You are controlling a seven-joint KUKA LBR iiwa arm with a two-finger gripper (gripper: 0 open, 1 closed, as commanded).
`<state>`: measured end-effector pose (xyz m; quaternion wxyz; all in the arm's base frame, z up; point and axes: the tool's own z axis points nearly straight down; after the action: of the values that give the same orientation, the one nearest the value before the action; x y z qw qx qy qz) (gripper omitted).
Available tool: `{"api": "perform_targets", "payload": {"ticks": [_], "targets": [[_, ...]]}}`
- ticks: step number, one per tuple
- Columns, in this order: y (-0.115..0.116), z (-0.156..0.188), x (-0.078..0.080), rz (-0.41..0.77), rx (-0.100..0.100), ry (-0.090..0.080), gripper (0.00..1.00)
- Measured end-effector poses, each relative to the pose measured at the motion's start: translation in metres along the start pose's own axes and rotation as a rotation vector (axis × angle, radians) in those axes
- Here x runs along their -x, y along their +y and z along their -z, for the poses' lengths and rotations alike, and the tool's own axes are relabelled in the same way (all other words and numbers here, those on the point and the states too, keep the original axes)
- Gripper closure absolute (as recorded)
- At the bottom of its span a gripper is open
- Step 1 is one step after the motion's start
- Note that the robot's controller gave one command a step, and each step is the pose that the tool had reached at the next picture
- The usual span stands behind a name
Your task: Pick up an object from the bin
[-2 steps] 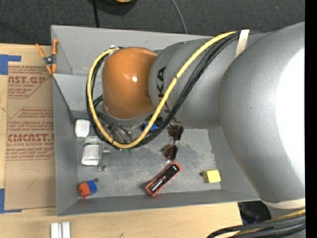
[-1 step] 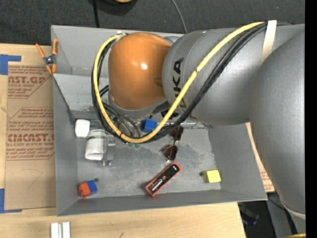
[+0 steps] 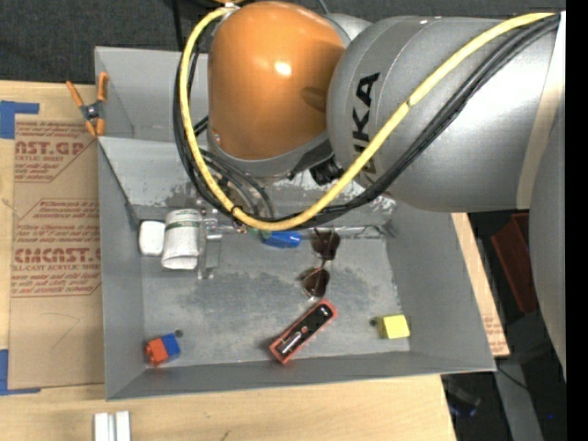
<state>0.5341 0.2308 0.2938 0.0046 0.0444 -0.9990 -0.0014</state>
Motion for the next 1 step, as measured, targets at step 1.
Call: {"api": "perform_targets", "payload": {"ticks": [1], "targets": [[0.0057, -0.0266, 0.0041, 0.063, 0.004, -0.014, 1.0]]}}
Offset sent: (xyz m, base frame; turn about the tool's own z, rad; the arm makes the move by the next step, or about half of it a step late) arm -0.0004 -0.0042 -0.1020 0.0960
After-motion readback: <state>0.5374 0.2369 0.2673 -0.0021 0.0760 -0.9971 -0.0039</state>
